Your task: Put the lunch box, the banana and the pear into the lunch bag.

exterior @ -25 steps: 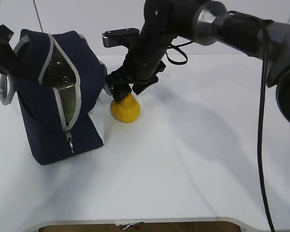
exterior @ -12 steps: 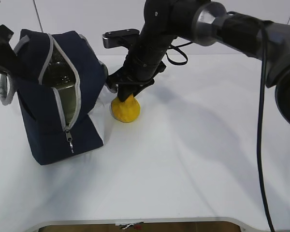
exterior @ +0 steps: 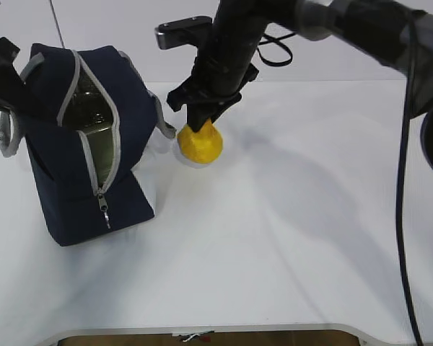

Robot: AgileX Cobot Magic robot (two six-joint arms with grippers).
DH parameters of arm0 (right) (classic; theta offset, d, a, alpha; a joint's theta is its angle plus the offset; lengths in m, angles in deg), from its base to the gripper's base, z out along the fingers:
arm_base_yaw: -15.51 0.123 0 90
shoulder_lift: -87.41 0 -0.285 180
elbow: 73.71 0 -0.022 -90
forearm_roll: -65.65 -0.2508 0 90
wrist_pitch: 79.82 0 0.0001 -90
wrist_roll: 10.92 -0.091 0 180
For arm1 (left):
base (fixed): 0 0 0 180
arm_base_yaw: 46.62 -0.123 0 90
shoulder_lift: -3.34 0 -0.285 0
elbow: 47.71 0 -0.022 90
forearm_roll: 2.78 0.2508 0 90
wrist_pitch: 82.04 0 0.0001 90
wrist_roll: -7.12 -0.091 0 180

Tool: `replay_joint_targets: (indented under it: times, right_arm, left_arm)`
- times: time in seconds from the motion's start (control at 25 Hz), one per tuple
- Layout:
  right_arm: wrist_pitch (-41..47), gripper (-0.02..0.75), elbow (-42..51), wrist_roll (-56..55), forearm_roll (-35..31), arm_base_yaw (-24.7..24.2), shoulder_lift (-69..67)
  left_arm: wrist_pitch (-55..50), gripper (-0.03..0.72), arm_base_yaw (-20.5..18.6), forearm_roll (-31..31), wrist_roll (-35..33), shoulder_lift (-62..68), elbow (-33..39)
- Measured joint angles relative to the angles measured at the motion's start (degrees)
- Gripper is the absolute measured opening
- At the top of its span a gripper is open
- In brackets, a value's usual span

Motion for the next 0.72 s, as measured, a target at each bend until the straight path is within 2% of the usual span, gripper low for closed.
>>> replay_joint_targets:
  times: [0.2, 0.32, 0.4, 0.6, 0.72]
  right_arm:
    - [0.59, 0.256, 0.0, -2.89, 6.81, 0.0, 6.35]
    - [0.72, 0.255, 0.0, -4.32, 5.77, -0.11, 11.25]
    - [0.85, 0.255, -0.46, -4.56, 1.31, -0.11, 13.65]
    - [0.07, 0.255, -0.57, -2.63, -18.72, -0.11, 14.95]
    - [-1.22, 0.255, -0.57, 1.3, -27.49, -0.11, 13.47]
  left_arm:
    - [-0.92, 0.009, 0.0, 0.0, 0.0, 0.0, 0.0]
    - [-1.04, 0.009, 0.0, 0.0, 0.0, 0.0, 0.0]
    - [-1.14, 0.009, 0.0, 0.0, 0.0, 0.0, 0.0]
    - [-1.79, 0.009, 0.0, -1.46, 0.0, 0.0, 0.0]
    - [-2.42, 0.009, 0.0, -3.66, 0.0, 0.0, 0.0]
